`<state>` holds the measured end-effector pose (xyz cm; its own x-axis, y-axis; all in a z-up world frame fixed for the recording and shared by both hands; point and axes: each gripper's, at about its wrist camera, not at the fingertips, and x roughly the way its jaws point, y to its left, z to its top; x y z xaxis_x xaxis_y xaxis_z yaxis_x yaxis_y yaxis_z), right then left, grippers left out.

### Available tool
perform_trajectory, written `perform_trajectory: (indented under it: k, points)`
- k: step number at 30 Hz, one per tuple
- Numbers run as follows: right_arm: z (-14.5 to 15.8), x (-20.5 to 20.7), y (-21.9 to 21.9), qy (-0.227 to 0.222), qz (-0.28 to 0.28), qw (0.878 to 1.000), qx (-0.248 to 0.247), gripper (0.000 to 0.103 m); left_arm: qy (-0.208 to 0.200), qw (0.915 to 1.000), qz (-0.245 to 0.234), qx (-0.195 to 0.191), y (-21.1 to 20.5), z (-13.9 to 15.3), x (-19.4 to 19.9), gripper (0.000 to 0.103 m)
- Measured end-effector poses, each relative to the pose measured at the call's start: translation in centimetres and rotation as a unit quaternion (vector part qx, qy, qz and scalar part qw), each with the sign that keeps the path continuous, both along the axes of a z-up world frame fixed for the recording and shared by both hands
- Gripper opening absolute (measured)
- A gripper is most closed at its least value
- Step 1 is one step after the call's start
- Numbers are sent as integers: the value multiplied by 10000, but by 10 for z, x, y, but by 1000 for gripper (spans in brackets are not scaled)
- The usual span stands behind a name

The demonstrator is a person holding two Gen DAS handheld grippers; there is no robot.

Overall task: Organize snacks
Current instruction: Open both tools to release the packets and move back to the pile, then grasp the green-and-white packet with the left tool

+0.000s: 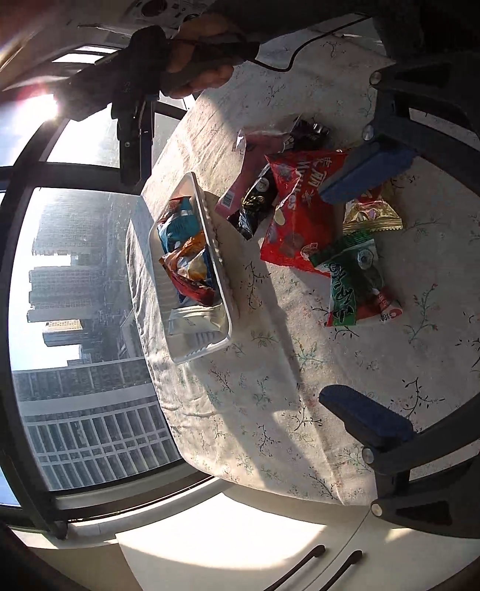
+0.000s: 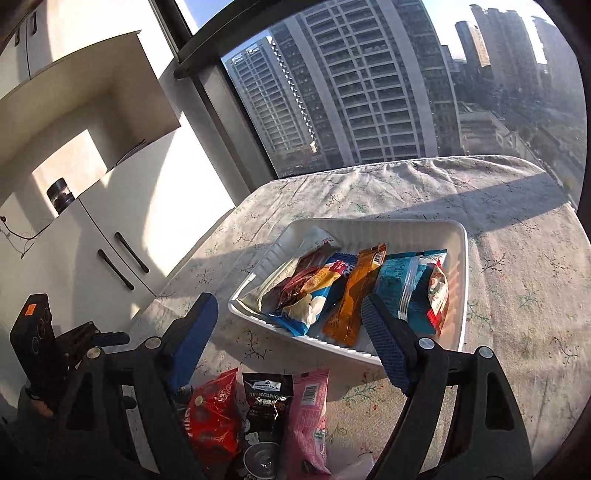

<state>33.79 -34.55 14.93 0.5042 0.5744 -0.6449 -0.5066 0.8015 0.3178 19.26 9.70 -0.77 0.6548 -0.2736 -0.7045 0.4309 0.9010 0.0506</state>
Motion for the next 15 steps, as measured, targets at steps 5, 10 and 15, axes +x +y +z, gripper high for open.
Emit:
perform_trajectory:
  k: [5,10,15]
  points:
    - [-1,-86,-17,-114,434,9990,-47,79,-235,9941,-740,755,-12,0,-2,88]
    - [-28,-158,-48,43,305,9990,333,79,-16,9775,-1447,1537,-26,-11,14,83]
    - [-60,-200,-73,279,112,9976,624,79,244,9668,-1802,1793,-29,-21,29,82]
